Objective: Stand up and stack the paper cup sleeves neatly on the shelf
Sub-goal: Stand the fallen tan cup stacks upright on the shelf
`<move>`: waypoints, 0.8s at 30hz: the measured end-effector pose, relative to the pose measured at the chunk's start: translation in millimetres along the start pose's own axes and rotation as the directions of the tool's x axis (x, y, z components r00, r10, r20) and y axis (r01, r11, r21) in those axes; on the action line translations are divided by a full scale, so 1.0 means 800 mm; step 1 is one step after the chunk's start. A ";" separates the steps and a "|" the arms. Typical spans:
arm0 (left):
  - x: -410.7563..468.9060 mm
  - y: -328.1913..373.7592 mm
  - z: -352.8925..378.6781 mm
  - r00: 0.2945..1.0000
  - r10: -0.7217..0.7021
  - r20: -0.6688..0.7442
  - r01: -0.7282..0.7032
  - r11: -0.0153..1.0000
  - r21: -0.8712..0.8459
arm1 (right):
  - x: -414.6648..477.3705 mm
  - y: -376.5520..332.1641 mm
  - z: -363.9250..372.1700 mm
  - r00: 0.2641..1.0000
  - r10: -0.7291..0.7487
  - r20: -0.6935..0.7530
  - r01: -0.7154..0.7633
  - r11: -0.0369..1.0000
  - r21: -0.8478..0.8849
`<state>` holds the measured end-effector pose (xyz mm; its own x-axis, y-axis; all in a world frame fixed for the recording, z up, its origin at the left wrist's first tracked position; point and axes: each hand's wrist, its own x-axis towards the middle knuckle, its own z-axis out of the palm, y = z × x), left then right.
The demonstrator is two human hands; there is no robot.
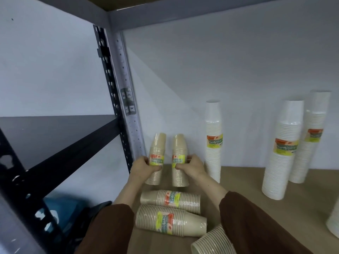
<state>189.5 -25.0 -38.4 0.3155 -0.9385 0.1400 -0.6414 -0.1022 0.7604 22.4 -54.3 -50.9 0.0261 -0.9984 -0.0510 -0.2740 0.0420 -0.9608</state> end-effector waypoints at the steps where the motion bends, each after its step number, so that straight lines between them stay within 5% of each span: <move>1: -0.003 -0.002 0.000 0.999 0.011 -0.041 -0.013 0.999 -0.051 | -0.002 -0.002 0.000 0.999 -0.044 -0.027 0.043 0.999 -0.022; 6: -0.016 -0.016 0.010 0.993 -0.006 -0.120 -0.021 0.975 -0.223 | -0.005 0.006 0.002 0.981 -0.172 -0.093 0.160 0.979 -0.123; 24: -0.039 -0.031 0.012 0.999 -0.042 -0.028 0.037 0.988 -0.148 | -0.021 0.014 -0.004 0.990 -0.135 -0.035 0.119 0.947 -0.298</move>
<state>188.9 3.5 -67.4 0.3611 -0.9240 0.1256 -0.5186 -0.0871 0.8506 15.6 -37.4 -59.5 0.0291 -0.9956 0.0887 -0.5425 -0.0902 -0.8352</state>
